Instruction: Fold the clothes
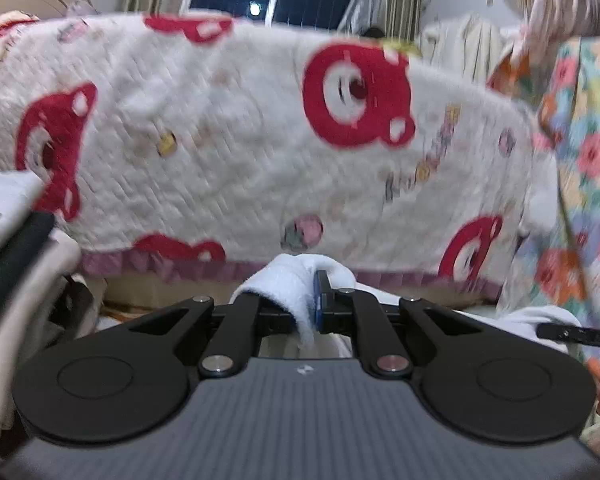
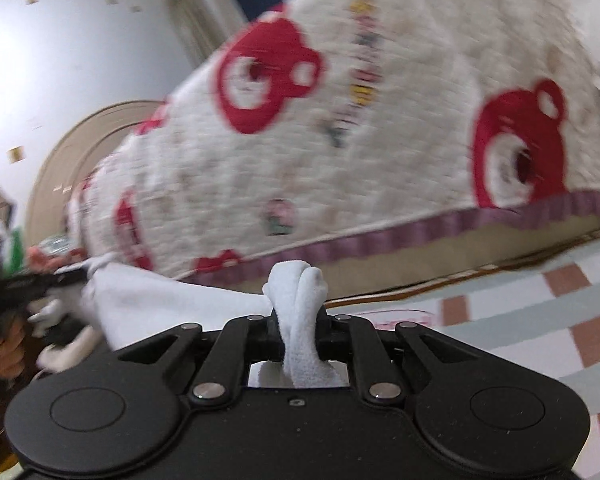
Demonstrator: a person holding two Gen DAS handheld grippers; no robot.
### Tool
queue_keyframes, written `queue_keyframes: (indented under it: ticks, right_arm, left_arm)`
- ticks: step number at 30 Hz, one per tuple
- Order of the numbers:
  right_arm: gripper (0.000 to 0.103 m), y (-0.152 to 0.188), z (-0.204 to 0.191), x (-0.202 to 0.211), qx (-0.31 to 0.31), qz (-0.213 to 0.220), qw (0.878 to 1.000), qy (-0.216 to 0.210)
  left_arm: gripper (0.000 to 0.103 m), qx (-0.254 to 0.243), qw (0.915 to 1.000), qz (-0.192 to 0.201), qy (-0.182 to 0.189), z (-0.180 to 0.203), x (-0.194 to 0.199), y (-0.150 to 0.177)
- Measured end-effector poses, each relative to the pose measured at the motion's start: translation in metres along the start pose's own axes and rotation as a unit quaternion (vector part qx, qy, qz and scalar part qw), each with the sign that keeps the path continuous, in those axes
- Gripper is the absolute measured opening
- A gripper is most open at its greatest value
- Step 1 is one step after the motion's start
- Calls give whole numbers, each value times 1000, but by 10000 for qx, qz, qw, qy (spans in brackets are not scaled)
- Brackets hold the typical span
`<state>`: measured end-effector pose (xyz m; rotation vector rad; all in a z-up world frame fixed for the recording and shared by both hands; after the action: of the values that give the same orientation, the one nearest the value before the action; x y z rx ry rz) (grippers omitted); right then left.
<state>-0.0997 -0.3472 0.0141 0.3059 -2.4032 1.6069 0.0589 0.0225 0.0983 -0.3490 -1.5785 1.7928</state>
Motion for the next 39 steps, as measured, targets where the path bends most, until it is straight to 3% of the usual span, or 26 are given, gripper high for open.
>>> queue_keyframes:
  ticks: [7,10,12,14,17,19,21,22,23,25,26,27,29,32,36,39]
  right_arm:
    - [13,-65,-50,66,186,326,9972,-642]
    - [12,-93,-63,86,81,351,9948,-948]
    - [12,-107,-68,95,37,314,9922,-1206]
    - [12,-120,-69,94,37,185,9905,-1363]
    - [12,-127,-55,55,115,-285,9958,-858]
    - [12,-126,-43,7,408,-562,9974,-195]
    - [12,-125,-31,-46,838,-548,9940,431]
    - [14,-124,-26,-70,1009,-400,9919,653]
    - [18,-123,-18,-92,1019,-189,9913,815]
    - [58,-111,-3,-130,920,-87,9823,1629]
    - [58,-101,2,-143,855,-193,9739,2094]
    - [58,-86,4,-146,731,-375,9718,2210]
    - [58,-53,9,-143,432,-749,9745,2070]
    - [57,6,15,-124,70,-1424,9768,1600]
    - [57,81,22,-101,-695,-2337,9624,1198]
    - [58,119,17,-94,-1634,-2707,9459,735]
  left_arm:
    - [7,-361,9977,539,195,10,67,-62]
    - [7,-510,9933,917,489,23,95,-95]
    - [7,-810,9896,1096,458,34,107,-112]
    - [7,-998,9891,985,459,37,102,-123]
    - [7,-1013,9933,450,329,21,54,-118]
    - [7,-1080,9939,207,24,-1,4,-106]
    - [8,-924,9952,38,-313,-36,-52,-92]
    - [11,-763,9960,-46,-454,-57,-80,-86]
    - [22,-594,9963,-150,-604,-77,-107,-78]
    - [45,-69,9901,-878,-1096,-96,-151,-46]
    - [46,205,9881,-1169,-981,-100,-161,-25]
    - [46,319,9880,-1333,-705,-97,-159,-2]
    - [48,535,9846,-1658,-163,-92,-154,42]
    - [48,559,9766,-2068,180,-75,-135,88]
    - [48,625,9621,-2564,687,-49,-110,145]
    - [49,768,9546,-2781,748,-34,-92,166]
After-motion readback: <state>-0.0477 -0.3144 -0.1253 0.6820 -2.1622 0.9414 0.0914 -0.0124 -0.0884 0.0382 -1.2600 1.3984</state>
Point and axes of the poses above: each gripper's, at about its wrist camera, not at the fingertips, and x roughly against the way its jaws point, z to its right, y to its underside, the point moved 3 cm from there along -x, roughly the way its jaws point, and after that the axes turned 9 degrees about y, right-handed, at the moved point
